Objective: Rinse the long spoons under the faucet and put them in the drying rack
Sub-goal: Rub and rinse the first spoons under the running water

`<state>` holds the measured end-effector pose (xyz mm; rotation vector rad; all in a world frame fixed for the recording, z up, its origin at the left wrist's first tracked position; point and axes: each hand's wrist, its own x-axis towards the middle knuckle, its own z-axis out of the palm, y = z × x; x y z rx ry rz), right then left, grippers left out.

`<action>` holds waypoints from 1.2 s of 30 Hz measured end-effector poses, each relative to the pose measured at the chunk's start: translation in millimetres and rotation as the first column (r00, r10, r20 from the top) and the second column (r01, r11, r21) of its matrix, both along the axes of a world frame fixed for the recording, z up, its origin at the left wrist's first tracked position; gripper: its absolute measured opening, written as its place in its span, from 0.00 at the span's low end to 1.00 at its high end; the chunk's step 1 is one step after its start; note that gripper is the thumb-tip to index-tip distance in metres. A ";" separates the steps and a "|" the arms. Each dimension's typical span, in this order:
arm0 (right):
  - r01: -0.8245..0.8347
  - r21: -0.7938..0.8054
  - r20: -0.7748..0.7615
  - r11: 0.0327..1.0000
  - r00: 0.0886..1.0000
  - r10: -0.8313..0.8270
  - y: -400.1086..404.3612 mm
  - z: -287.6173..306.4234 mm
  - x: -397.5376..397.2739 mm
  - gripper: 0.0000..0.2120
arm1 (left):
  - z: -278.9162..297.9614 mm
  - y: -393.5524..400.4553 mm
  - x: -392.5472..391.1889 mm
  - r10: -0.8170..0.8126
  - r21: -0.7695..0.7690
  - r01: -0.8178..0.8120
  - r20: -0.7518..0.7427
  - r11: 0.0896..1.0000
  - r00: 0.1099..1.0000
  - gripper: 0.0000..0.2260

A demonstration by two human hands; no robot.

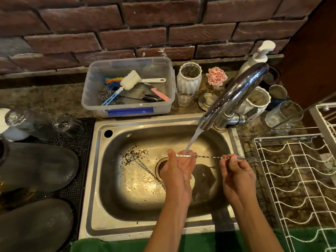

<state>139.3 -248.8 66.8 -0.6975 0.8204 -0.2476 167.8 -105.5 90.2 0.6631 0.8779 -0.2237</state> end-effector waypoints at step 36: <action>-0.157 0.040 -0.132 0.987 0.978 0.161 108.1 24.9 34.2 0.02 | 9.2 138.4 -12.7 0.216 0.208 -0.229 0.083 0.951 0.973 0.09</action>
